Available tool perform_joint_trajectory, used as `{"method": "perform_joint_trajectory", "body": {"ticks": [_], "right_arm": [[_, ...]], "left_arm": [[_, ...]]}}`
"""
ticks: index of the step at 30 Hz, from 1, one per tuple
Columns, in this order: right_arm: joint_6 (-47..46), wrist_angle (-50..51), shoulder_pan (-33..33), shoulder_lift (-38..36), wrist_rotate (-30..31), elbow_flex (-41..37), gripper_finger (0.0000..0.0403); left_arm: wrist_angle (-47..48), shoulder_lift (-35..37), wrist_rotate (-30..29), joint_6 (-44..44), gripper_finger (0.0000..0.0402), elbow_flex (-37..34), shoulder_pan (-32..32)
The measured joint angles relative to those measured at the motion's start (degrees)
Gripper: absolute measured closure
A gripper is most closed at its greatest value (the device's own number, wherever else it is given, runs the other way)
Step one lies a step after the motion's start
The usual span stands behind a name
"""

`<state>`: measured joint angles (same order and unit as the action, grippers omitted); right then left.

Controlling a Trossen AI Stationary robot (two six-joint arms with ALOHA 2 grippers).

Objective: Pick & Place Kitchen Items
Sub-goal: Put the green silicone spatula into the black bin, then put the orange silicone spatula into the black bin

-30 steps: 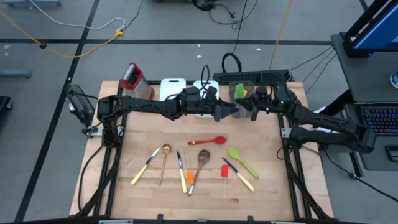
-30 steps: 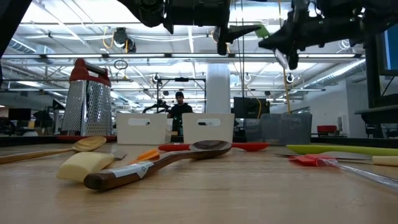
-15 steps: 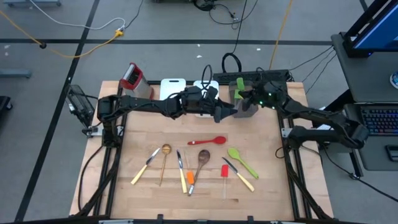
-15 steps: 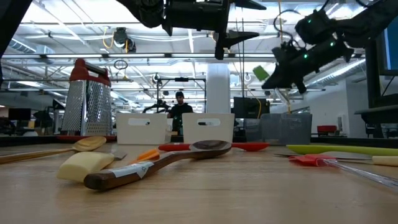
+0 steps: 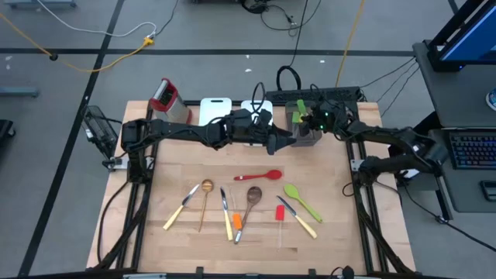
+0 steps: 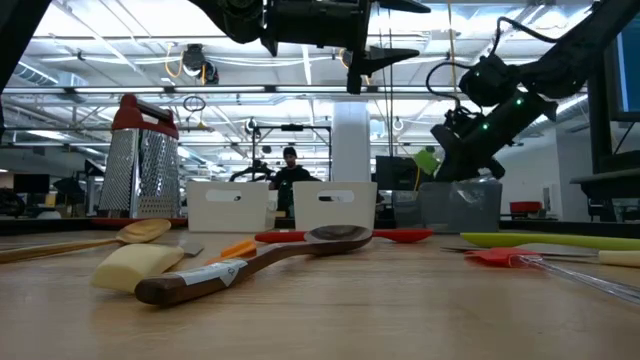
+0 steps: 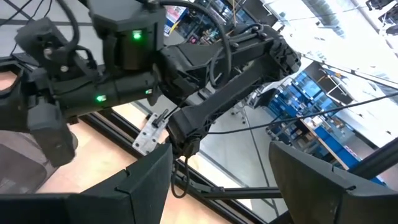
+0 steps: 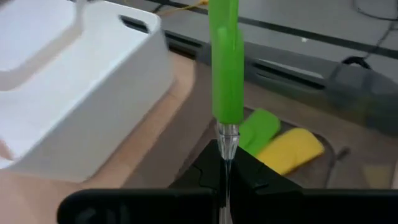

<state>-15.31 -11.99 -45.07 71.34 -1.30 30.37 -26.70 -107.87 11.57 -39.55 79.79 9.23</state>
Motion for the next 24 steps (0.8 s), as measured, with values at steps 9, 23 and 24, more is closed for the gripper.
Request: {"method": "perform_joint_trajectory", "body": {"ticks": [9,23,24], "right_arm": [[-0.3,0.1,-0.6,1.8,-0.5,0.0,0.0383],[-0.5,-0.2,-0.6,1.8,-1.8,0.0,0.0314],[-0.6,-0.1,-0.6,1.6,-1.8,0.0,0.0309]], "left_arm": [[0.0,0.0,0.0,0.3,0.0128,0.0,0.0],[-0.1,0.0,0.0,0.9,0.0128,0.0,0.0],[-0.1,0.0,0.0,0.9,0.0128,0.0,0.0]]}}
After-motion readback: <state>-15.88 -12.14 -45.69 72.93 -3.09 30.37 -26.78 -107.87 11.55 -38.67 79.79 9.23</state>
